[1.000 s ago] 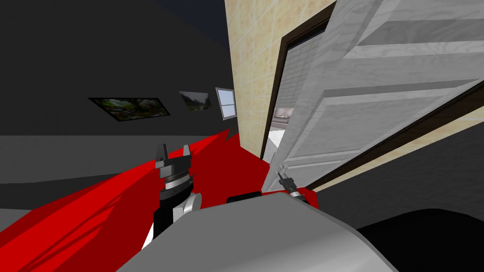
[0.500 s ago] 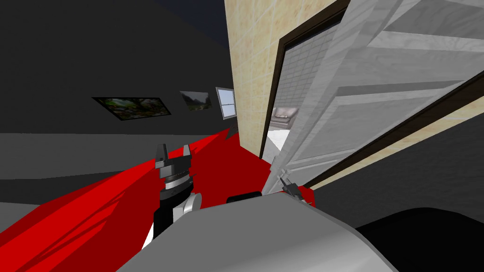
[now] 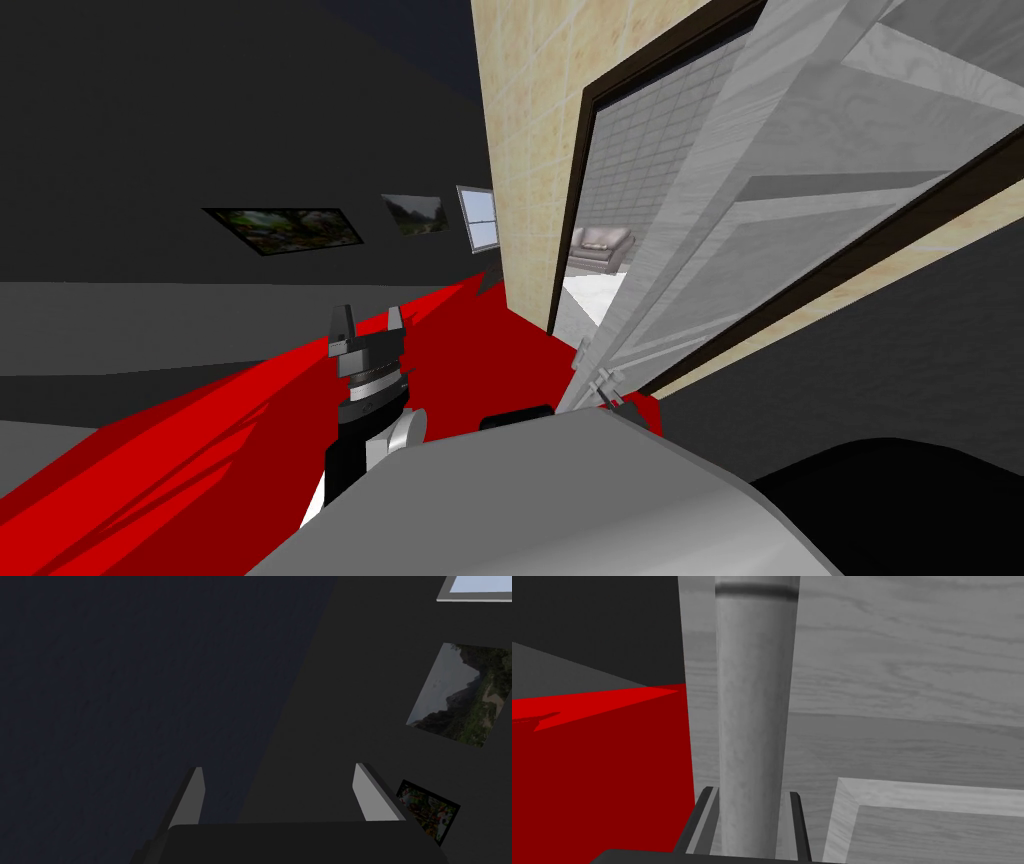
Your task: Pull the door open
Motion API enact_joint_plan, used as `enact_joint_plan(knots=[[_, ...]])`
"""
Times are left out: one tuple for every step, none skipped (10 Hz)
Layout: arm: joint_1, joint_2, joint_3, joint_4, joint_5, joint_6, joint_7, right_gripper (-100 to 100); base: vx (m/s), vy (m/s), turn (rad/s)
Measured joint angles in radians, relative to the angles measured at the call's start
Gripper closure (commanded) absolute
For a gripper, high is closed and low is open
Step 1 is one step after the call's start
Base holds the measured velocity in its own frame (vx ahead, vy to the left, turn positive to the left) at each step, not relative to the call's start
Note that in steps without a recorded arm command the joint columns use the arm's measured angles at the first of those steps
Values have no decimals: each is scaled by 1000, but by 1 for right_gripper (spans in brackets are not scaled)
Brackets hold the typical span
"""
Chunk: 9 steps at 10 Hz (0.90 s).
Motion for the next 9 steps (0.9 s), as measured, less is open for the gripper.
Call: enact_joint_plan(knots=[[2, 0, 2, 0, 1, -1, 0, 100, 12, 57, 46], [-5, 2, 3, 19, 2, -10, -5, 100, 38, 87, 37], [-9, 2, 3, 35, 2, -22, -10, 100, 34, 73, 24], [-17, 6, 6, 56, 4, -36, -17, 100, 47, 68, 32], [-24, 11, 10, 76, 7, -50, -23, 100, 50, 73, 57], [-20, 9, 14, 75, 9, -57, -26, 100, 31, 66, 25], [-35, 19, 18, 106, 13, -73, -33, 100, 33, 62, 31], [-42, 20, 19, 133, 13, -92, -42, 100, 47, 56, 32], [-49, 22, 22, 156, 14, -109, -50, 100, 34, 36, 24]])
